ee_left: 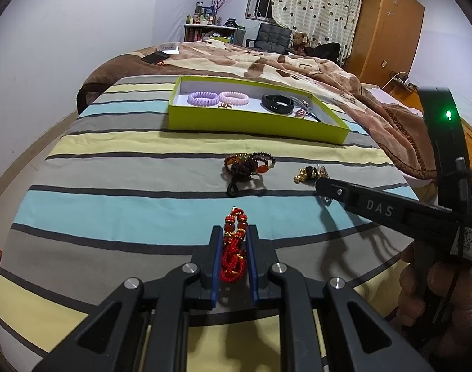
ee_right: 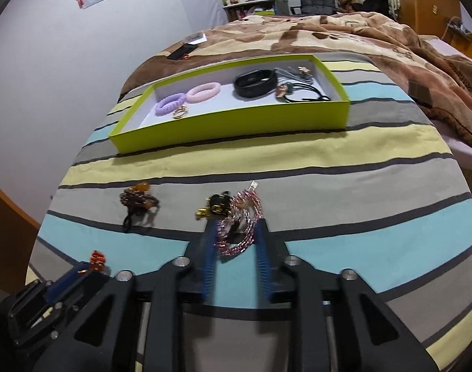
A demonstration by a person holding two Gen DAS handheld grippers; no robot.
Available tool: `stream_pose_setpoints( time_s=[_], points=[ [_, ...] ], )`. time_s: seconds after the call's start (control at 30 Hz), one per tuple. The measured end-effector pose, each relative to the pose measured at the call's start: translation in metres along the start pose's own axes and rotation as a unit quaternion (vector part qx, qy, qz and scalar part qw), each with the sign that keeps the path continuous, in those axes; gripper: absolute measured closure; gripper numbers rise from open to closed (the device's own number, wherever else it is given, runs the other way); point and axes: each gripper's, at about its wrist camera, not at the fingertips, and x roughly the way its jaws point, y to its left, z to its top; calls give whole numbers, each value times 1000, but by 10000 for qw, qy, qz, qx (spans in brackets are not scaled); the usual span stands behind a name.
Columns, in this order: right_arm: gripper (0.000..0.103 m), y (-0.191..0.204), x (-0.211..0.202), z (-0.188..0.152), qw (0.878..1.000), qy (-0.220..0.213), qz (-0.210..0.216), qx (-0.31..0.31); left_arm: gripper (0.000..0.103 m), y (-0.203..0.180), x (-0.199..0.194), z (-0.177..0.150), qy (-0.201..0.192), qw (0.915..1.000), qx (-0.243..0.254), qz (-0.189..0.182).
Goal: Organize jewelry
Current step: 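Grasp the pink beaded hairpin with the right tool while the left holds the ornament, then carry the red ornament (left tool) and pink hairpin (right tool) to the box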
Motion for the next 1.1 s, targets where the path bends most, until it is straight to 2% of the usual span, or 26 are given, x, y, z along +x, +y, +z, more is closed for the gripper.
stream_pose_setpoints(
  time_s=[0.47, 0.8, 1.1],
  points=[
    [80, -18, -23, -10, 9994, -215, 284, -42, 88, -7, 1, 7, -8, 9999, 84, -61],
    [80, -19, -37, -3, 9975, -428, 507, -228, 88, -23, 7, 33, -191, 9993, 272, -196],
    [80, -18, -38, 11, 9967, -529, 476, -390, 88, -31, 13, 56, -320, 9983, 429, -211]
  ],
)
